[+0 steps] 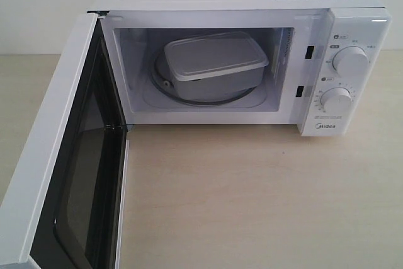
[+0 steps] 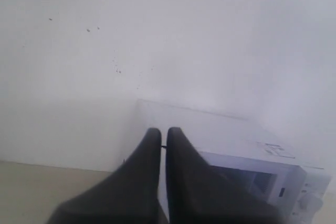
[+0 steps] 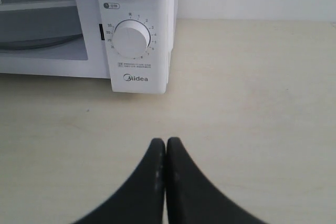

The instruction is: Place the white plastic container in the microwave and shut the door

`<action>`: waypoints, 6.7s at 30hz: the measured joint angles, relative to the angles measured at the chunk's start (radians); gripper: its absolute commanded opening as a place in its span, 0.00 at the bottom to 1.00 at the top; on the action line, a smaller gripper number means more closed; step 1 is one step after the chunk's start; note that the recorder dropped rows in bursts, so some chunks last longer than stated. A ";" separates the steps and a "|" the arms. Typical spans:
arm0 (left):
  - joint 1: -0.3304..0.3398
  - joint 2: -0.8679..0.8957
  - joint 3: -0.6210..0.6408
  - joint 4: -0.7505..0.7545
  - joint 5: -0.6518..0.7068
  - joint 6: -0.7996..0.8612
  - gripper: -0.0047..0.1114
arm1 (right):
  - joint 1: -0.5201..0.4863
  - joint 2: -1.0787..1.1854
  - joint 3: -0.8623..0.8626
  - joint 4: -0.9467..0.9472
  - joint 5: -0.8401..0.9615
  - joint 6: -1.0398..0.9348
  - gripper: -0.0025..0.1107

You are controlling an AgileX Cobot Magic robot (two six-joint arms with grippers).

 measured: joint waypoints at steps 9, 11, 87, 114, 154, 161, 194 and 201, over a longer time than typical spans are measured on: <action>0.000 0.285 -0.072 -0.004 0.132 0.035 0.08 | 0.000 0.000 0.000 0.000 0.000 0.000 0.02; 0.000 0.398 -0.110 -0.001 0.199 0.078 0.08 | 0.000 0.000 0.000 0.000 0.000 0.000 0.02; -0.130 1.308 -0.236 -0.965 0.156 1.124 0.08 | 0.000 0.000 0.000 0.004 -0.002 0.000 0.02; -0.130 1.308 -0.236 -0.965 0.184 1.124 0.08 | 0.000 -0.001 0.002 -0.014 -0.855 -0.022 0.02; -0.130 1.308 -0.236 -0.995 0.266 1.124 0.08 | 0.000 0.501 -0.887 0.659 0.383 -0.241 0.02; -0.130 1.308 -0.236 -0.995 0.308 1.124 0.08 | 0.000 0.627 -0.887 0.970 0.399 -0.479 0.02; -0.130 1.308 -0.236 -0.995 0.290 1.124 0.08 | 0.603 1.152 -0.704 1.346 -0.473 -0.858 0.02; -0.130 1.308 -0.236 -0.995 0.290 1.124 0.08 | 0.863 1.223 -0.704 1.348 -0.963 -0.899 0.02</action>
